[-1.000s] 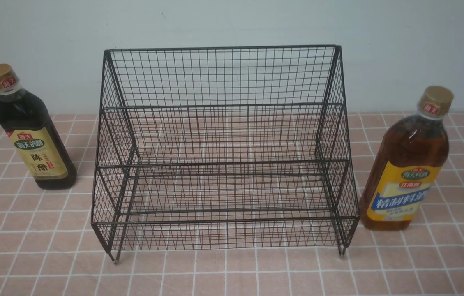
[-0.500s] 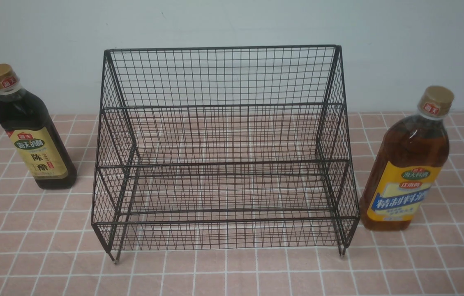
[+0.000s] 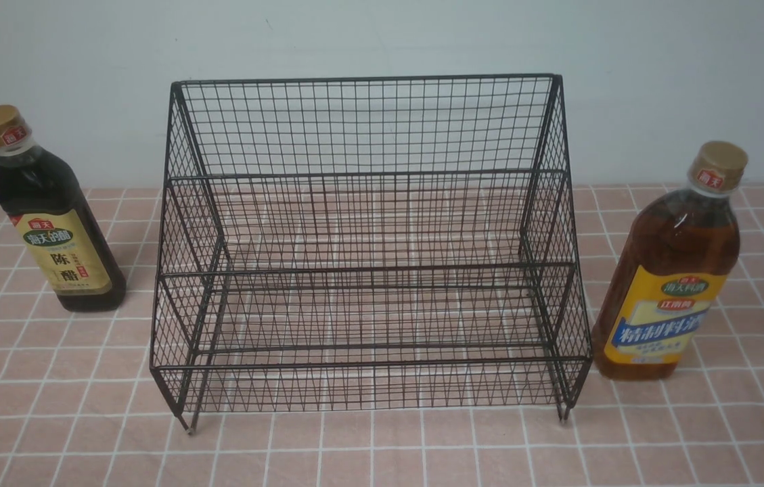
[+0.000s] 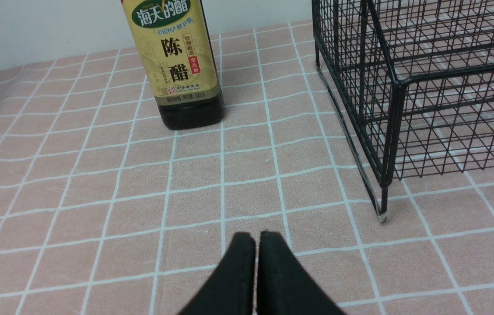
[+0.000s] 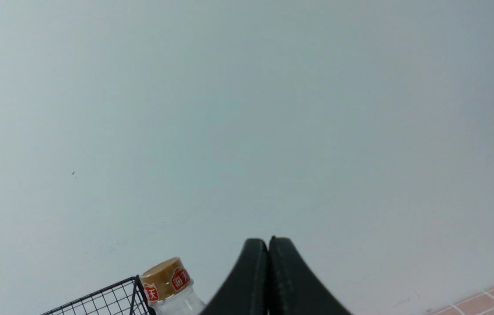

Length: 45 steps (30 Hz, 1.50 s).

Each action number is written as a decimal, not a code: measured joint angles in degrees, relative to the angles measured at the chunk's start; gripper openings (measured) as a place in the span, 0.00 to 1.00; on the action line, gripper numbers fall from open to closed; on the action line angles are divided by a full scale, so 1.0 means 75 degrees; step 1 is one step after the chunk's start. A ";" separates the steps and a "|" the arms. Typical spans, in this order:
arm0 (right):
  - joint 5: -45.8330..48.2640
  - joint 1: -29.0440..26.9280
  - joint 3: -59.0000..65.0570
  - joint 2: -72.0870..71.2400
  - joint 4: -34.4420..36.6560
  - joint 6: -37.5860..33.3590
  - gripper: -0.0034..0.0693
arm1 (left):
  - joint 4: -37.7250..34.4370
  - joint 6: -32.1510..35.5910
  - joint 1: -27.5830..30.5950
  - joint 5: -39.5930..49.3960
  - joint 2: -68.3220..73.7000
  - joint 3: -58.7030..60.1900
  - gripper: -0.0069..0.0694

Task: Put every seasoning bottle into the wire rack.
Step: Use the right arm to grab the condiment bottle closest to it

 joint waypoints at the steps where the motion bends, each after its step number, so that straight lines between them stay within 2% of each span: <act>1: -0.0052 0.0000 0.0000 0.0000 -0.0018 0.0202 0.03 | 0.0000 0.0000 0.0000 0.0000 0.0000 0.0000 0.08; 4: -0.0382 0.0000 -0.0019 0.0000 -0.0137 0.0661 0.03 | 0.0000 0.0000 0.0000 0.0000 0.0000 0.0000 0.08; 7: -0.0047 0.0000 -0.0562 0.0268 -0.0847 0.0763 0.03 | 0.0000 0.0000 0.0000 0.0000 0.0000 0.0000 0.08; 12: 0.0769 0.0000 -0.2244 0.1840 -0.1590 0.0812 0.03 | 0.0000 0.0000 0.0000 0.0000 0.0000 0.0000 0.08; 13: 0.0951 0.0000 -0.2741 0.2638 -0.1829 0.0812 0.03 | 0.0000 0.0000 0.0000 0.0000 0.0000 0.0000 0.08; 19: 0.1136 0.0000 -0.3827 0.4928 -0.2856 0.0812 0.03 | 0.0000 0.0000 0.0000 0.0000 0.0000 0.0000 0.08; 24: 0.0836 0.0393 -0.4325 0.6131 -0.3074 0.0812 0.07 | 0.0000 0.0000 0.0000 0.0000 0.0000 0.0000 0.08; 25: 0.0629 0.0706 -0.4531 0.6526 -0.3074 0.0812 0.12 | 0.0000 0.0000 0.0000 0.0000 0.0000 0.0000 0.08; 29: 0.0190 0.1161 -0.4926 0.7309 -0.3158 0.0768 0.24 | 0.0000 0.0000 0.0000 0.0000 0.0000 0.0000 0.08; 31: -0.0040 0.1397 -0.5293 0.8053 -0.3196 0.0648 0.39 | 0.0000 0.0000 0.0000 0.0000 0.0000 0.0000 0.08; 34: -0.0064 0.1451 -0.5491 0.8540 -0.3234 0.0619 0.50 | 0.0000 0.0000 0.0000 0.0000 0.0000 0.0000 0.08; 35: -0.0093 0.1453 -0.5551 0.8807 -0.3292 0.0612 0.58 | 0.0000 0.0000 0.0000 0.0007 0.0000 0.0000 0.08; 38: -0.0092 0.1453 -0.5559 0.9171 -0.3344 0.0612 0.71 | 0.0000 0.0000 0.0000 0.0007 0.0000 0.0000 0.08; 42: -0.0067 0.1453 -0.5566 0.9395 -0.3353 0.0612 0.79 | 0.0000 0.0000 0.0000 0.0007 0.0000 0.0000 0.08; 45: 0.0253 0.1453 -0.5566 0.9545 -0.3353 0.0612 0.81 | 0.0000 0.0000 0.0000 0.0007 0.0000 0.0000 0.08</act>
